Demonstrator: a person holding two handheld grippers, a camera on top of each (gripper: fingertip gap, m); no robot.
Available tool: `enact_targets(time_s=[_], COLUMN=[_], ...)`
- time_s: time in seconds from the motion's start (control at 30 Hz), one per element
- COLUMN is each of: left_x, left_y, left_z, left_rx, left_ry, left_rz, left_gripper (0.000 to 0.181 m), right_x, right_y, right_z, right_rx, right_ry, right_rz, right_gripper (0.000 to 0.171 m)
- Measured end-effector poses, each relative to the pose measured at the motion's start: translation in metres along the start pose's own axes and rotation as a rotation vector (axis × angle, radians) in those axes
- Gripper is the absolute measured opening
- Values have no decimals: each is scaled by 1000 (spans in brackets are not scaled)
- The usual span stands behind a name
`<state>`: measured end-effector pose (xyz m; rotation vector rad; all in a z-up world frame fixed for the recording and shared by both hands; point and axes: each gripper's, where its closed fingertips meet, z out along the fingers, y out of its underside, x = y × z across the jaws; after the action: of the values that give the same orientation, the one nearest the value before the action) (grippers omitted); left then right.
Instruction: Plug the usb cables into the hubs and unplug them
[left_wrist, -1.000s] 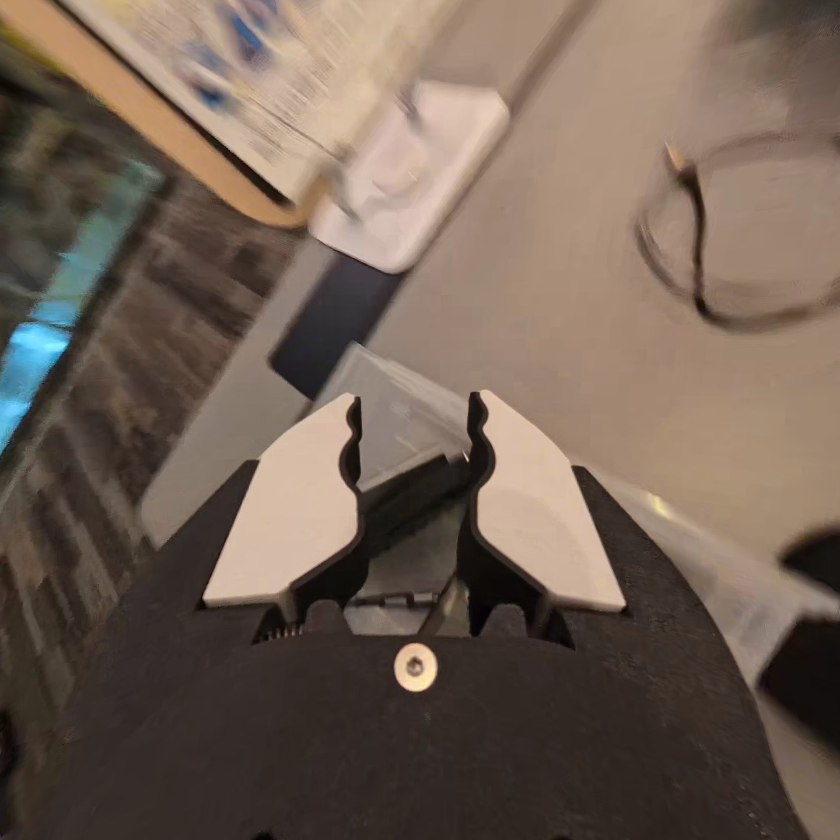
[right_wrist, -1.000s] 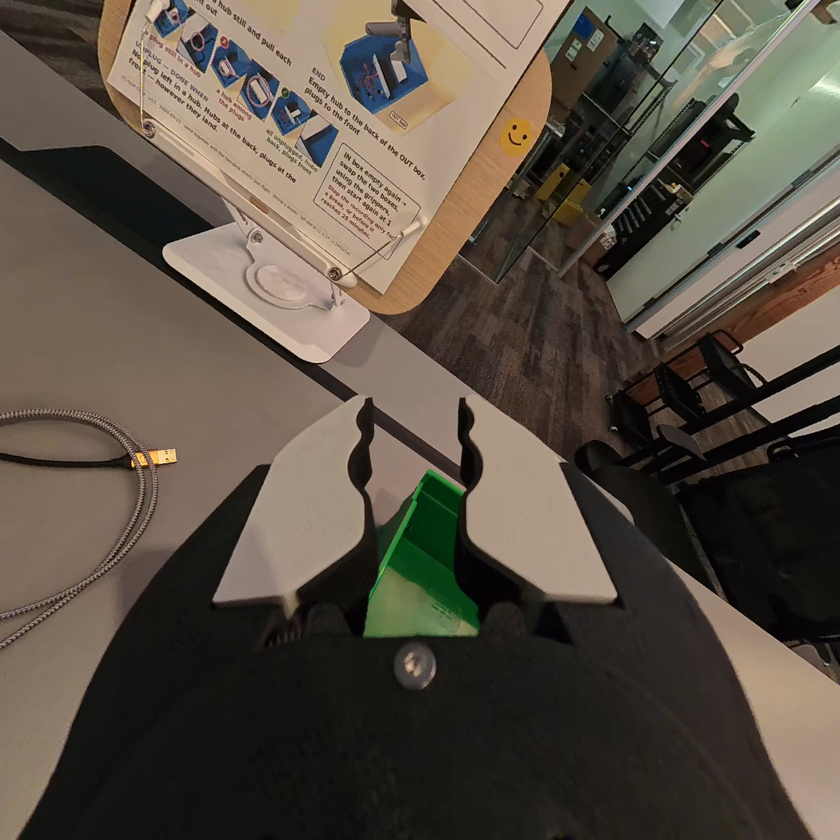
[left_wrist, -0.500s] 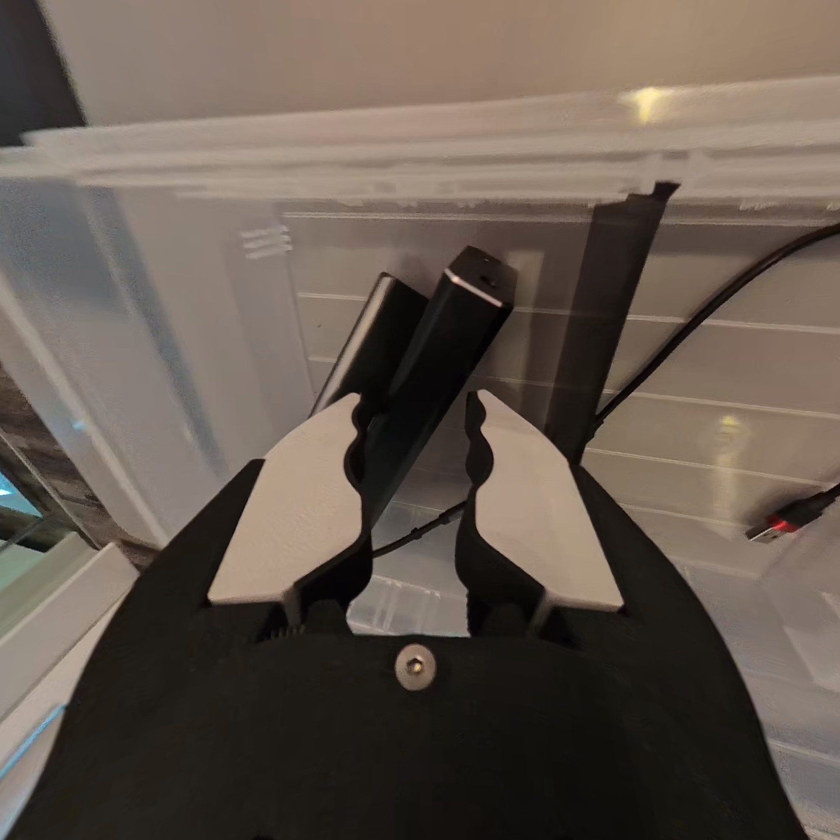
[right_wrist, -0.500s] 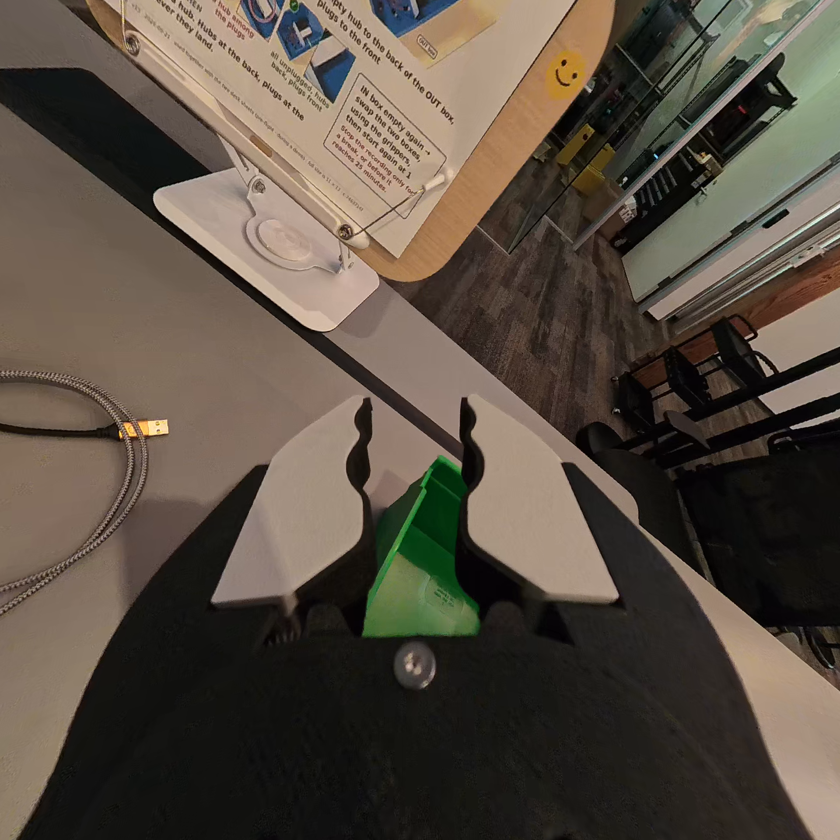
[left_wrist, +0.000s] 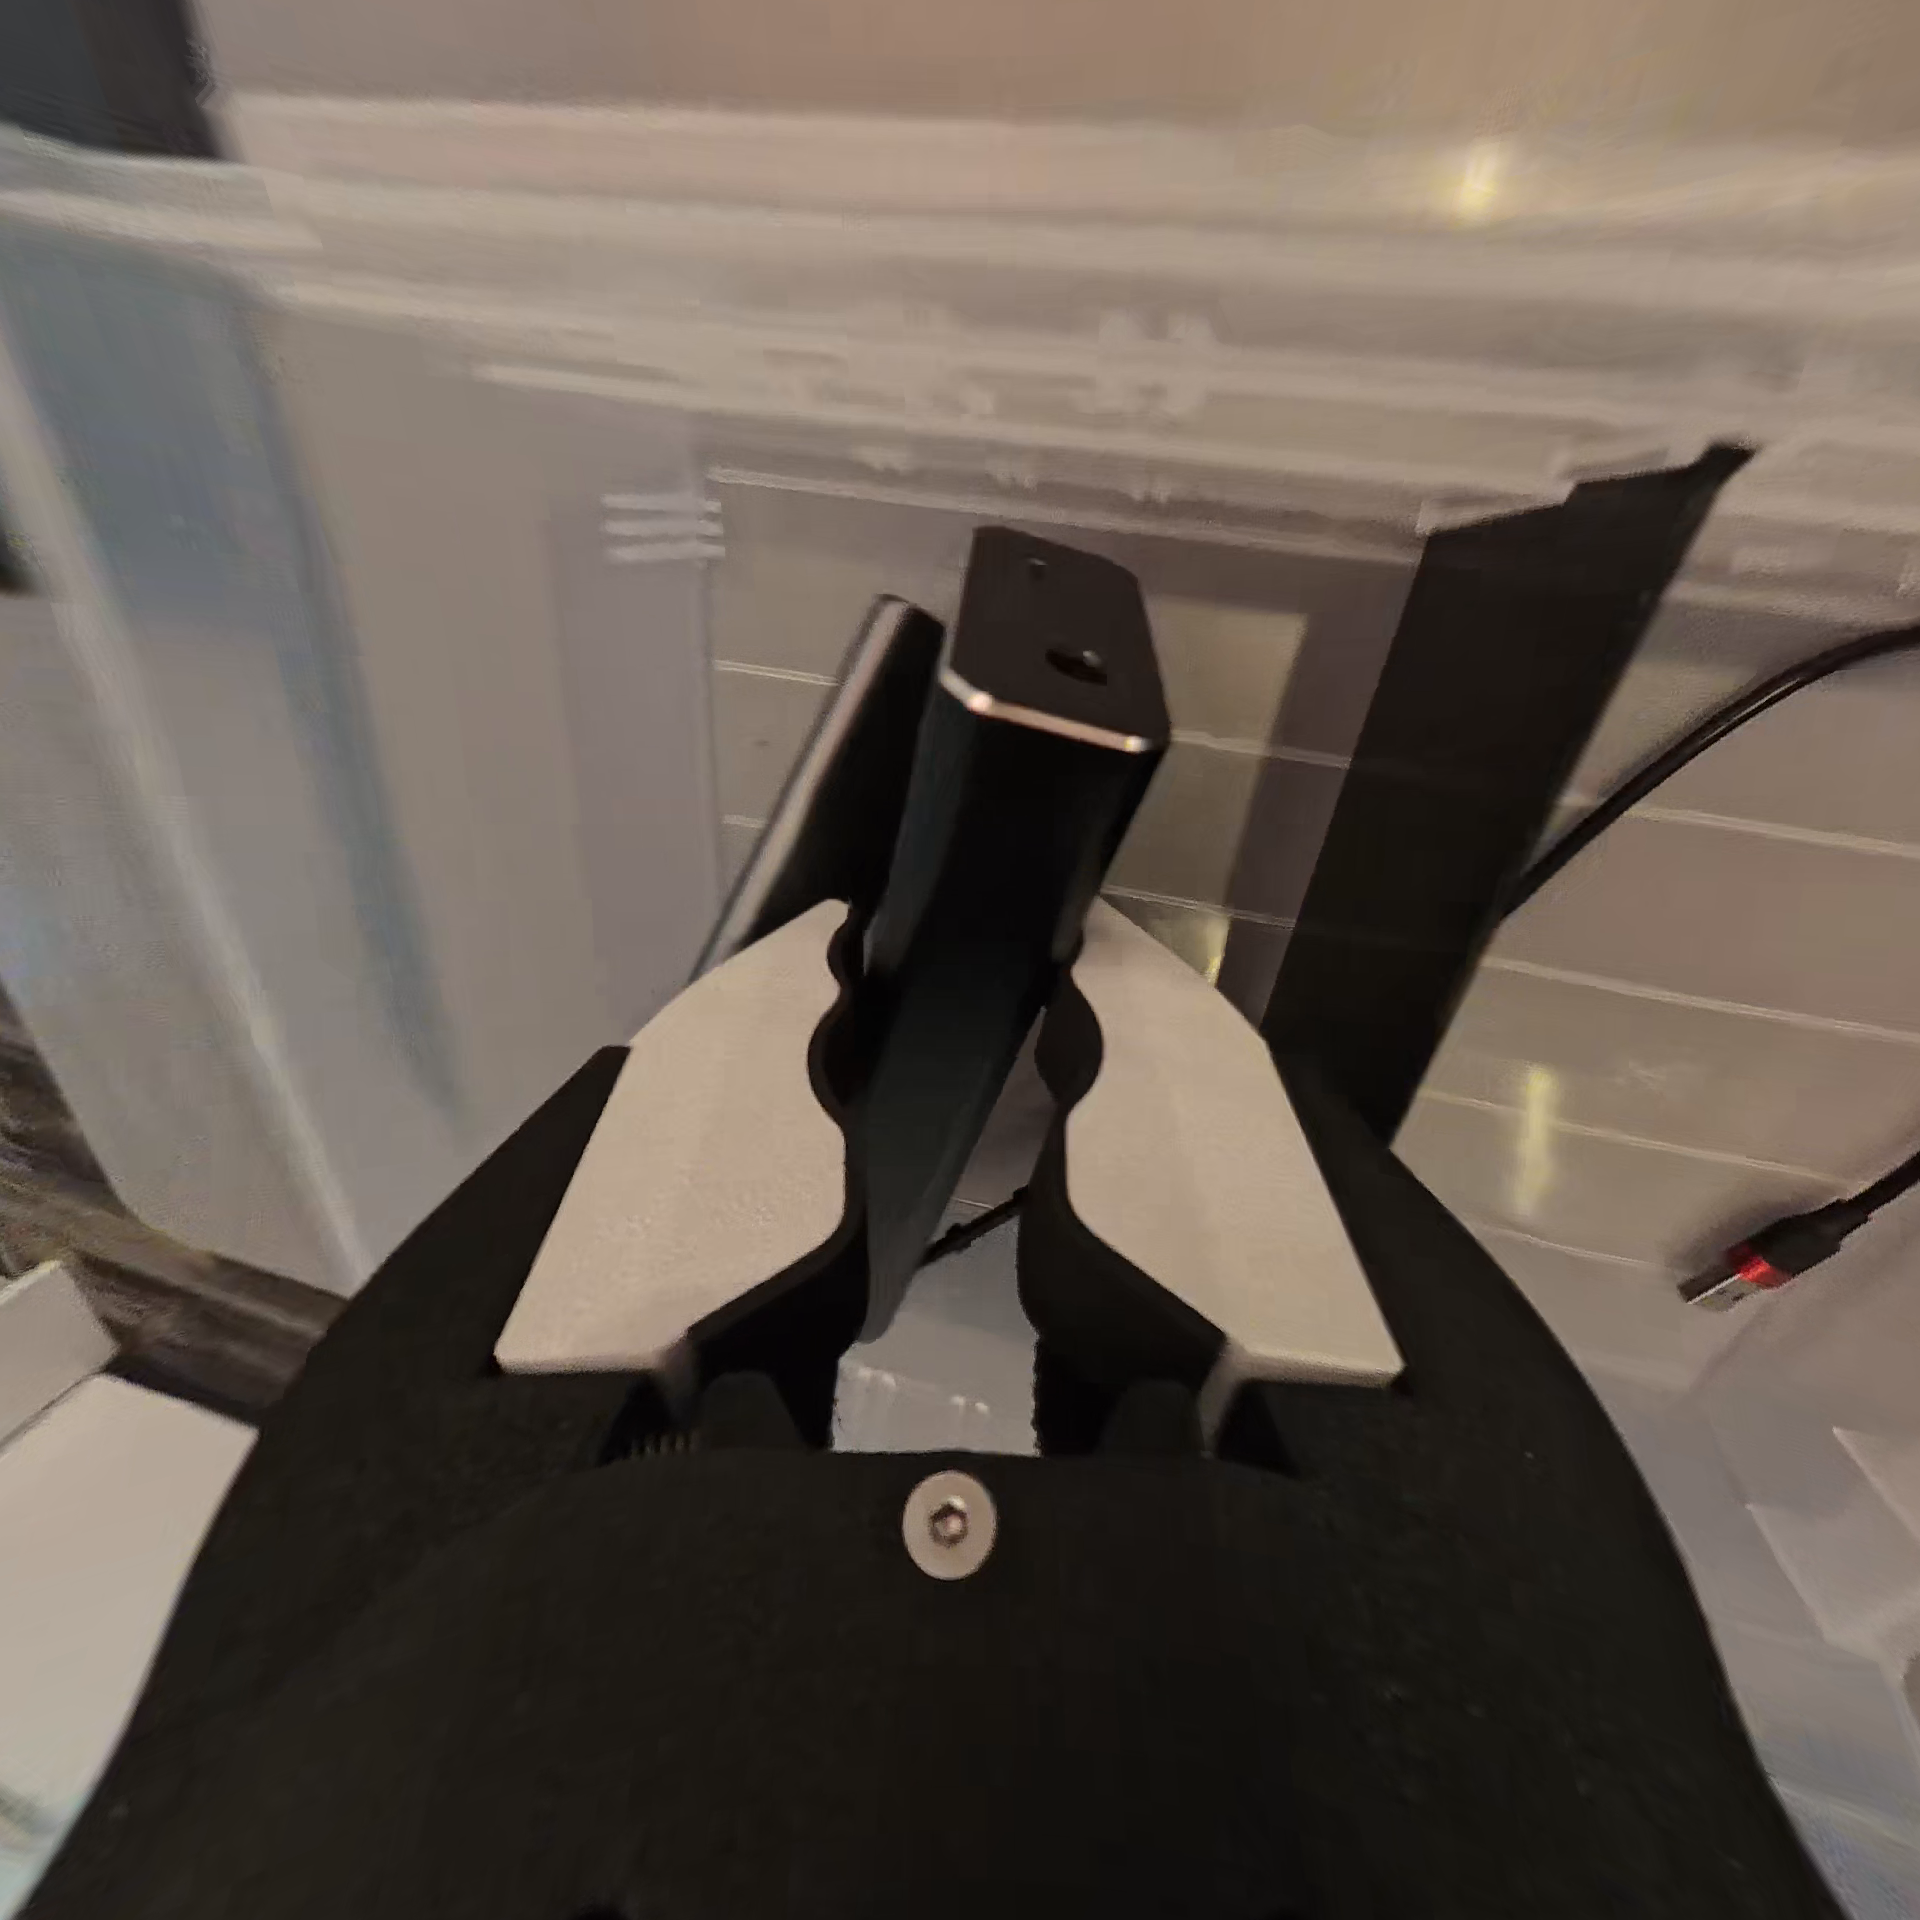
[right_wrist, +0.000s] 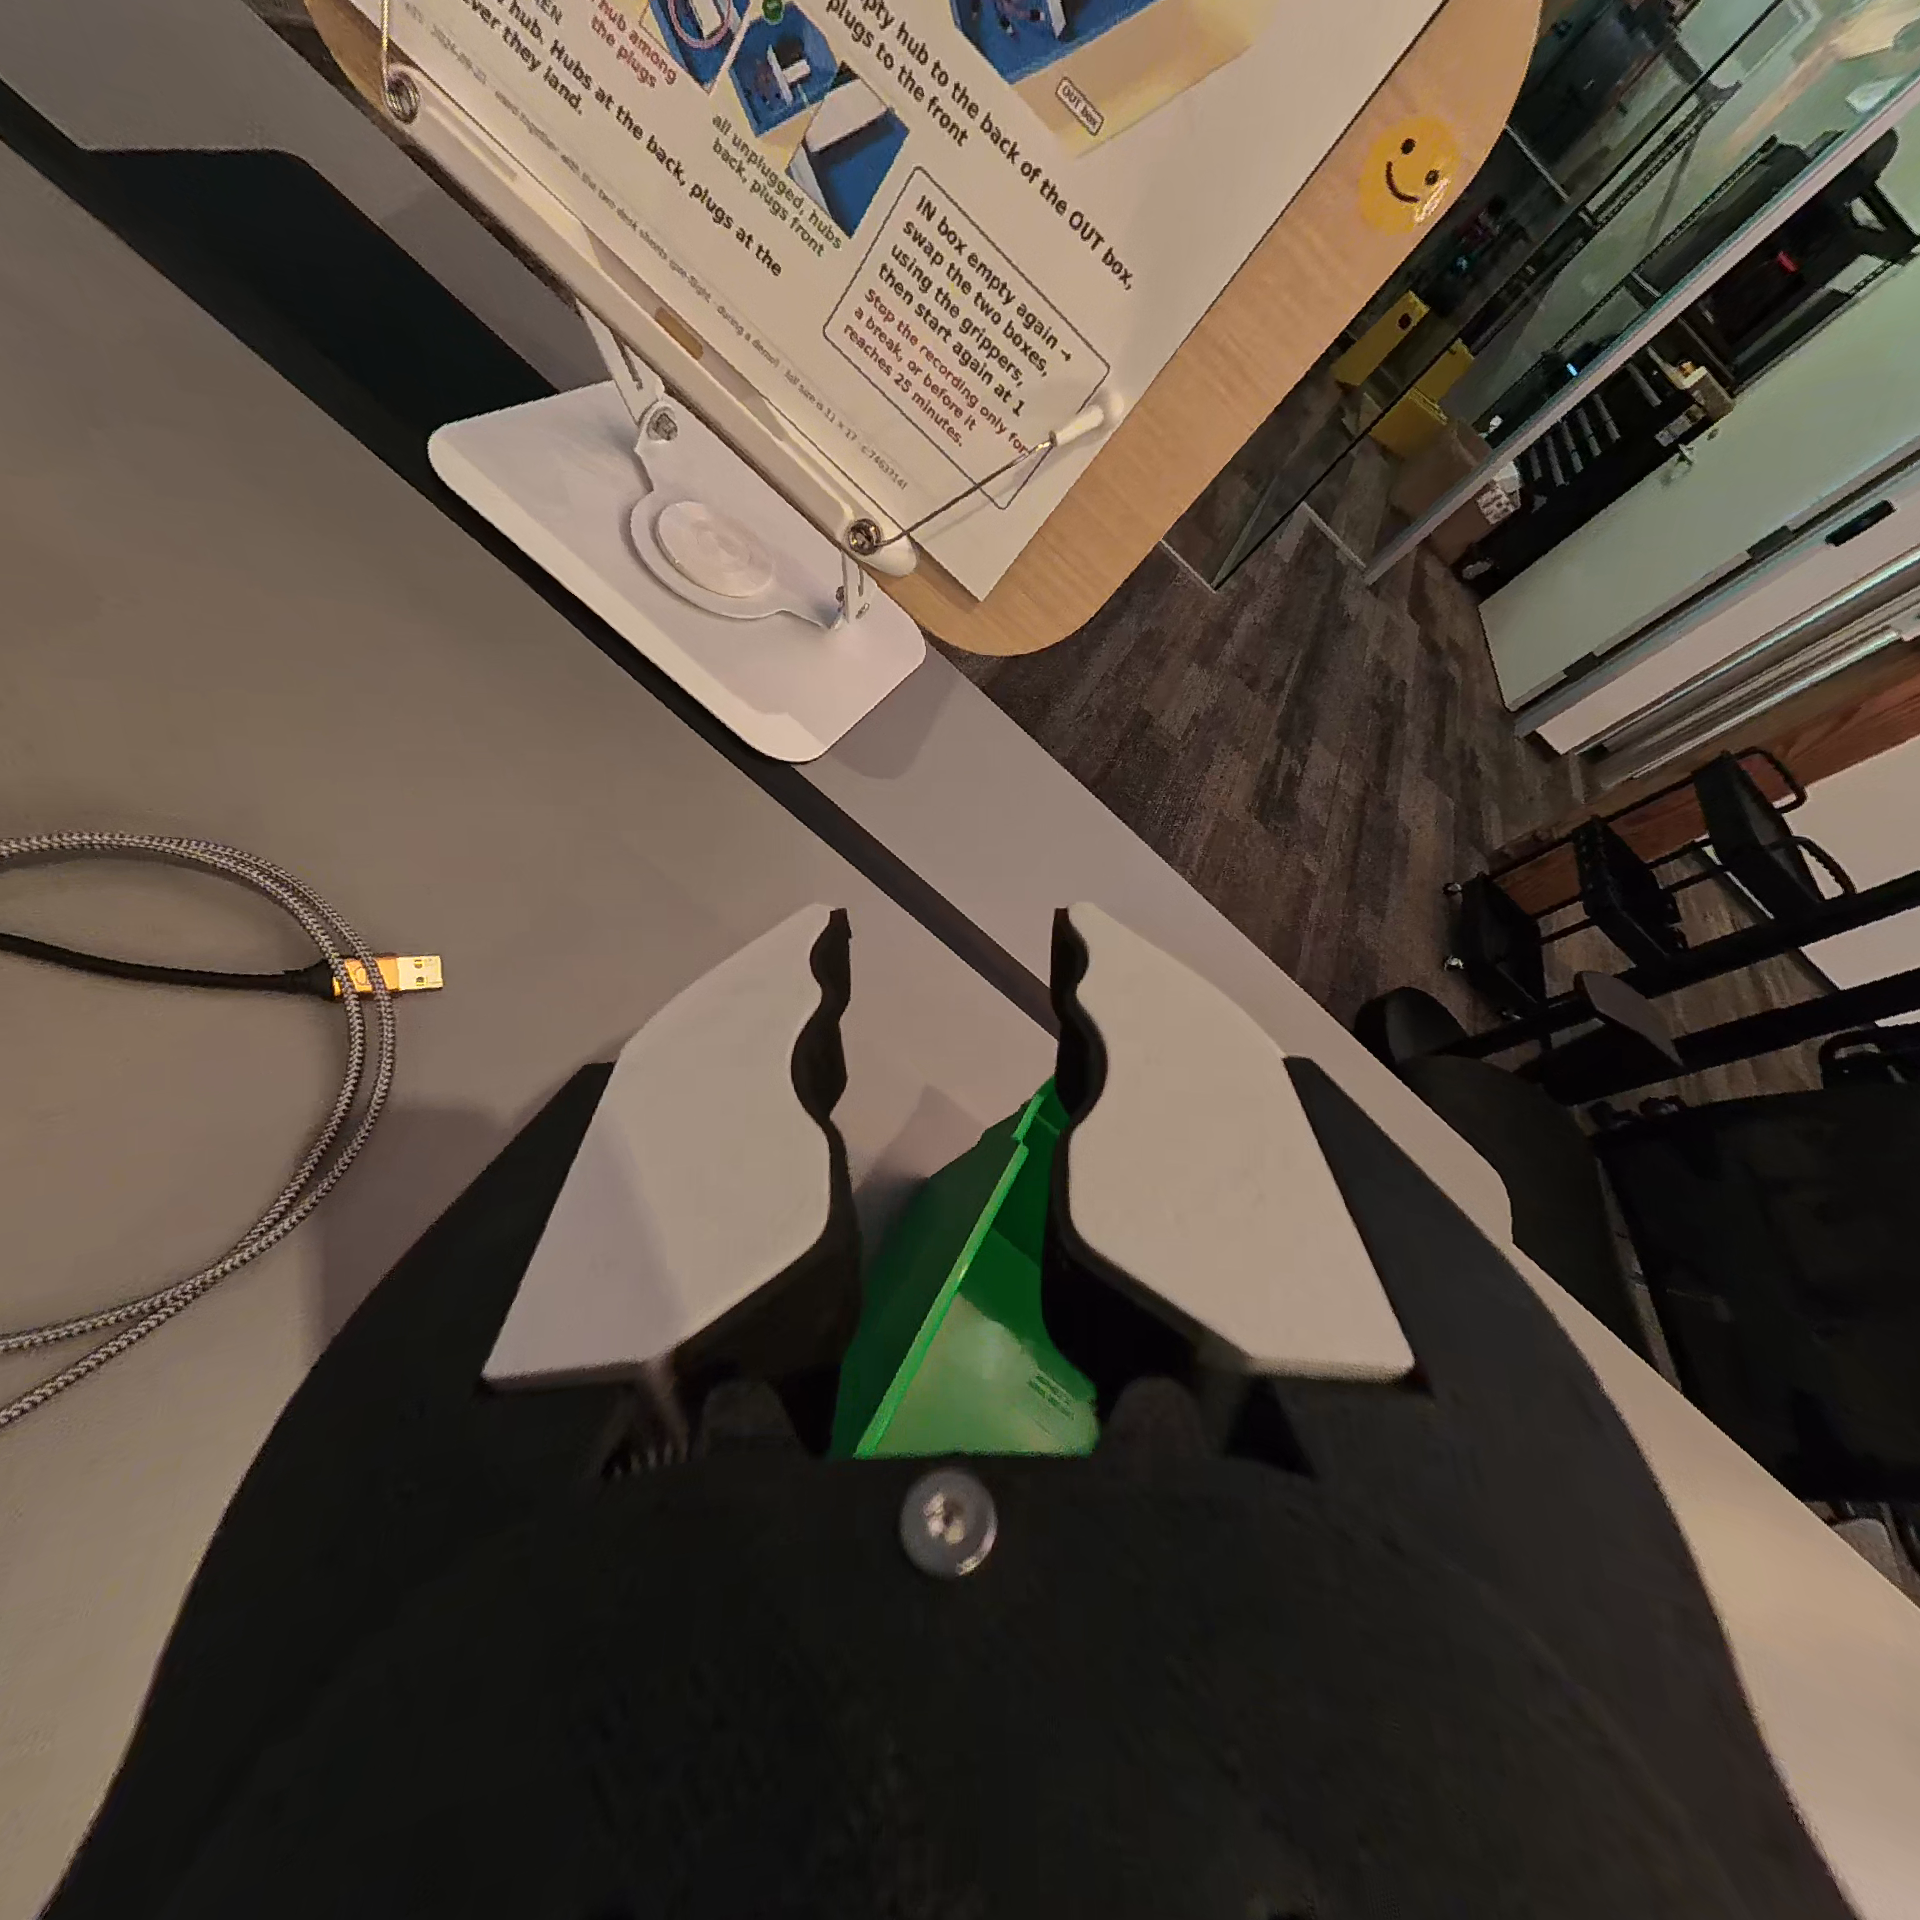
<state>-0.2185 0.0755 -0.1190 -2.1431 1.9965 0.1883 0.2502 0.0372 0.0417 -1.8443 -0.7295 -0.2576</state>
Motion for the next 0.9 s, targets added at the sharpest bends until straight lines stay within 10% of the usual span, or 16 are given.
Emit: enact_targets(time_s=[0.03, 0.37, 0.9], left_x=[-5, -47, 15], left_y=[-3, -11, -225], left_z=[-12, -159, -384], left_rx=[59, 853, 1167], left_ry=[-13, -142, -263], left_rz=[-58, -651, -341], left_gripper=[30, 28, 28], right_x=[0, -8, -97], right_y=[0, -11, -84], right_z=[0, -2, -25], right_rx=[4, 63, 368], right_ry=[-1, -54, -443], right_rz=[4, 36, 119], right_gripper=[38, 38, 37])
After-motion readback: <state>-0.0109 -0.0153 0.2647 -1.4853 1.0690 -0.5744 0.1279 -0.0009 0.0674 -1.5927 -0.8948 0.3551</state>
